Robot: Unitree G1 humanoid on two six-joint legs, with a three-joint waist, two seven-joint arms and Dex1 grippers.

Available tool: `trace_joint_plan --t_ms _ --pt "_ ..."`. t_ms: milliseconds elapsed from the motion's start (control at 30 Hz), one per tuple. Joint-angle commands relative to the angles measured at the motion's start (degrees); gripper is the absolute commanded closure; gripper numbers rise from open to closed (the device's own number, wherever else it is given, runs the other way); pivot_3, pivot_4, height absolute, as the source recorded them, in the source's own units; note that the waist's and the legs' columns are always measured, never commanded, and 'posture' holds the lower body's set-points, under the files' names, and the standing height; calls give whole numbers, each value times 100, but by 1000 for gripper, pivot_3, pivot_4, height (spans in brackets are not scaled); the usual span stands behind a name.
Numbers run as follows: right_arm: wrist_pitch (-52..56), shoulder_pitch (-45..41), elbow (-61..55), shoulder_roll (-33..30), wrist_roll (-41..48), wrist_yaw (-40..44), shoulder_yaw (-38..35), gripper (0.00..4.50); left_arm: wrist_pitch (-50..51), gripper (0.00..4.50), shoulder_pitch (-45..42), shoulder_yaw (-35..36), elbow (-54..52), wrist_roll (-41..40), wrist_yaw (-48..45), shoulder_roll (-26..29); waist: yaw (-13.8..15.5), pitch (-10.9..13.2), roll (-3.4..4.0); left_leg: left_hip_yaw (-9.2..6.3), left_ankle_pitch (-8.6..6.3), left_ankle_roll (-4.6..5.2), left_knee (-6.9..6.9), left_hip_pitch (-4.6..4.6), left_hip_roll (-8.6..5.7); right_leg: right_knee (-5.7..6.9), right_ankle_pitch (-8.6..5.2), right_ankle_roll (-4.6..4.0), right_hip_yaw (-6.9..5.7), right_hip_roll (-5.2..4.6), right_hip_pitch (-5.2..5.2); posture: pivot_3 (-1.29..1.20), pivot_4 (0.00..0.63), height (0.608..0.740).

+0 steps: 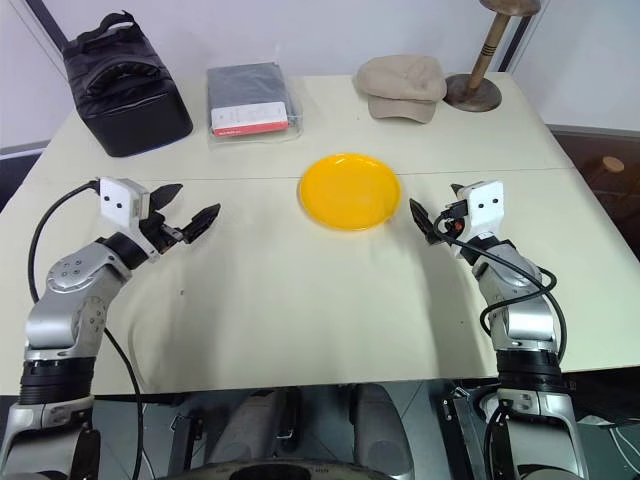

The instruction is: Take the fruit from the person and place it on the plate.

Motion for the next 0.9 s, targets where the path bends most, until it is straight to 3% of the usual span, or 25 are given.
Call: trace_joint_plan --t_ms 33,900 --pt "-94 -133 -121 -22 10 11 -139 0 -65 66 -24 229 -165 -163 37 -5 0 0 0 0 0 0 0 0 0 0 0 0 0 0 0 0 150 740" --pt "-70 -119 -125 -48 5 5 -161 0 -67 66 6 162 -228 -129 87 25 0 0 0 0 0 0 0 0 0 -1 -3 -5 0 0 0 0 150 740"
